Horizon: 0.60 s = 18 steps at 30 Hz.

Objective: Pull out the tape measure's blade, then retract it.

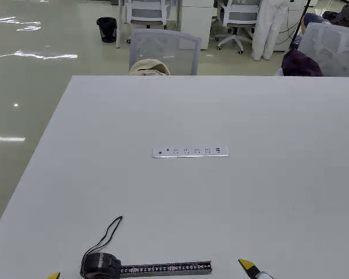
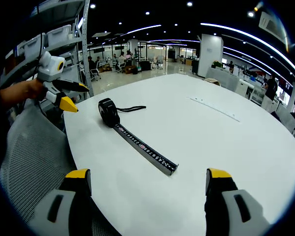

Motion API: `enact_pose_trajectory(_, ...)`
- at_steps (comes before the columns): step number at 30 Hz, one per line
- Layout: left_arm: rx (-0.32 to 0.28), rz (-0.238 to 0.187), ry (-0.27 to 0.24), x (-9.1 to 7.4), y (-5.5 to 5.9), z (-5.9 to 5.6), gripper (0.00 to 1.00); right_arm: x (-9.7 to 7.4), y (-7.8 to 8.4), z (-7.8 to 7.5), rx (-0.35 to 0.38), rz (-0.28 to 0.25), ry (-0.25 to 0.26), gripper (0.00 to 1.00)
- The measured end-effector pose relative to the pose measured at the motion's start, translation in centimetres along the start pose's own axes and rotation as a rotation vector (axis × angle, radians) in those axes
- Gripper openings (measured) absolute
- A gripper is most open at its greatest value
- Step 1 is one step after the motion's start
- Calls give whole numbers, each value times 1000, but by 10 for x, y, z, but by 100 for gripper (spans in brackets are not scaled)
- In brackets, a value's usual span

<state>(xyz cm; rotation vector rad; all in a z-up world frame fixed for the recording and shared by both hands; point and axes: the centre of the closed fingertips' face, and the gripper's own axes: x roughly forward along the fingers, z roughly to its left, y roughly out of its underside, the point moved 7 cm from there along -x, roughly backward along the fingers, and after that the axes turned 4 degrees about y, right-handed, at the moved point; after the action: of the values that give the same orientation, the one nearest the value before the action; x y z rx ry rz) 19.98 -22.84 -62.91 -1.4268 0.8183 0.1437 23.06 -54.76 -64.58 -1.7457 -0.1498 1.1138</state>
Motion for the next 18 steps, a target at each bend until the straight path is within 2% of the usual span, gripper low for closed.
enact_pose_trajectory(5,-15,-13,-17,1,-1,0,99,0,1,-1,6,1,2,98)
enact_pose_trajectory(11,-29,8,3,6,2,-5,99,0,1,0,1,2,-7,97)
enact_pose_trajectory(18,-43,17,-18,9,5,-6,99,2,4,-1,-8,12,-23,96)
